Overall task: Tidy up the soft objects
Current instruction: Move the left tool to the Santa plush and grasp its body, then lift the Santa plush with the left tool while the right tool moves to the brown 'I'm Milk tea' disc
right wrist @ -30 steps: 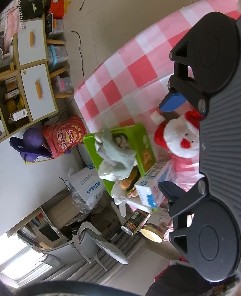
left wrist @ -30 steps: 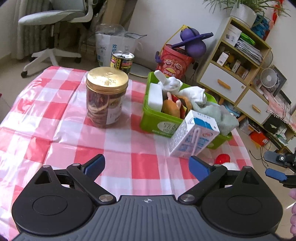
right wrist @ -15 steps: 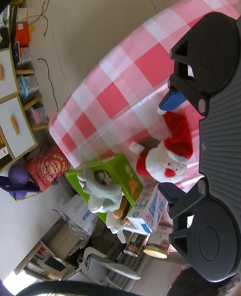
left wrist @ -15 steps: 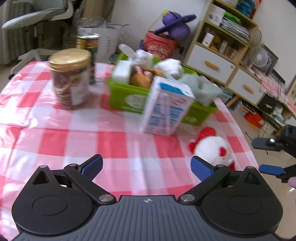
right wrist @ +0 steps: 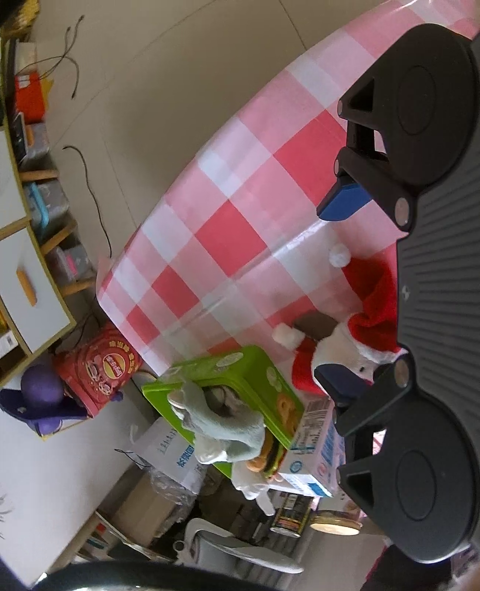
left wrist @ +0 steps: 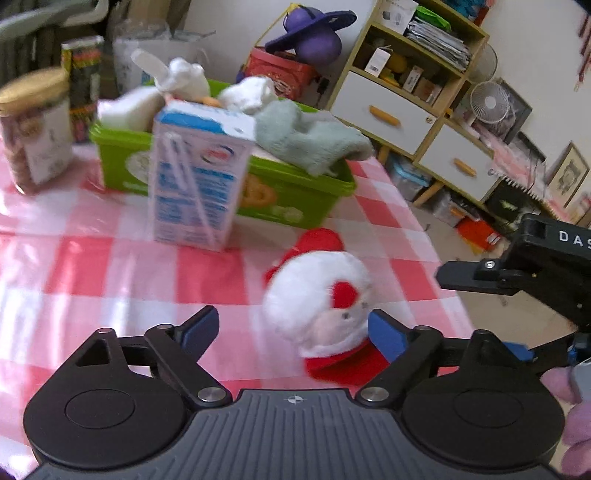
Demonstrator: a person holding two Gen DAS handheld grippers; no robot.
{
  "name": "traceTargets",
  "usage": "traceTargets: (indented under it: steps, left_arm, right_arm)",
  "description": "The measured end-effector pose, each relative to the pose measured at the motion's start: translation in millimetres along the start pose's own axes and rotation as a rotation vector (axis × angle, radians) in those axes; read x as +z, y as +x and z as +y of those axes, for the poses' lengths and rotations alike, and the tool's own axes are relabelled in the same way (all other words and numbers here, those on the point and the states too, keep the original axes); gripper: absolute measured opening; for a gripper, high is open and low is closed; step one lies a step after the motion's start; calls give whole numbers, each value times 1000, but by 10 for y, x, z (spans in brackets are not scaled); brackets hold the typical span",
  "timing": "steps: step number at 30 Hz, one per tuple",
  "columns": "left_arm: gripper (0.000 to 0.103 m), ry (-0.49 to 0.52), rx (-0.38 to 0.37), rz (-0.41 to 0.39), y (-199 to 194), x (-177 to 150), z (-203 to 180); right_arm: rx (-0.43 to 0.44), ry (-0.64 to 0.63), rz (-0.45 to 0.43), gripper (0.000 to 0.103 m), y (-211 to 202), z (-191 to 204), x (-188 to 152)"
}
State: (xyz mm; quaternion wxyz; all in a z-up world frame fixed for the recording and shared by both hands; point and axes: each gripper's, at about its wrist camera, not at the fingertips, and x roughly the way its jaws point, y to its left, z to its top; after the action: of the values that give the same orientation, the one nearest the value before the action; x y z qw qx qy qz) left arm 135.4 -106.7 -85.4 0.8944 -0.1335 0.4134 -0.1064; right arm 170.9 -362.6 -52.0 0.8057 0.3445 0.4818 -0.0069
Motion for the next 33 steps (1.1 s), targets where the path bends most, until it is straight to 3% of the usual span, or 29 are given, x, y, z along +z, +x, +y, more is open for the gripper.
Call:
traceTargets:
  steps: [2, 6, 11, 18, 26, 30, 33]
  left_arm:
    - [82, -17, -12, -7, 44, -2, -27]
    - [65, -11, -54, -11, 116, -6, -56]
    - [53, 29, -72, -27, 68, 12, -55]
    - [51, 89, -54, 0, -65, 69, 87]
    - [51, 101, -73, 2, -341, 132, 508]
    - [51, 55, -126, -17, -500, 201, 729]
    - [51, 59, -121, -30, -617, 252, 854]
  right_arm:
    - [6, 10, 3, 69, 24, -21, 17]
    - [0, 4, 13, 69, 83, -31, 25]
    - [7, -10, 14, 69, 119, -57, 36]
    - [20, -24, 14, 69, 184, -95, -8]
    - [-22, -305, 26, 69, 386, 159, -291]
    - [5, -391, 4, 69, 377, 292, -413]
    - [40, -441, -4, 69, 395, 394, -481]
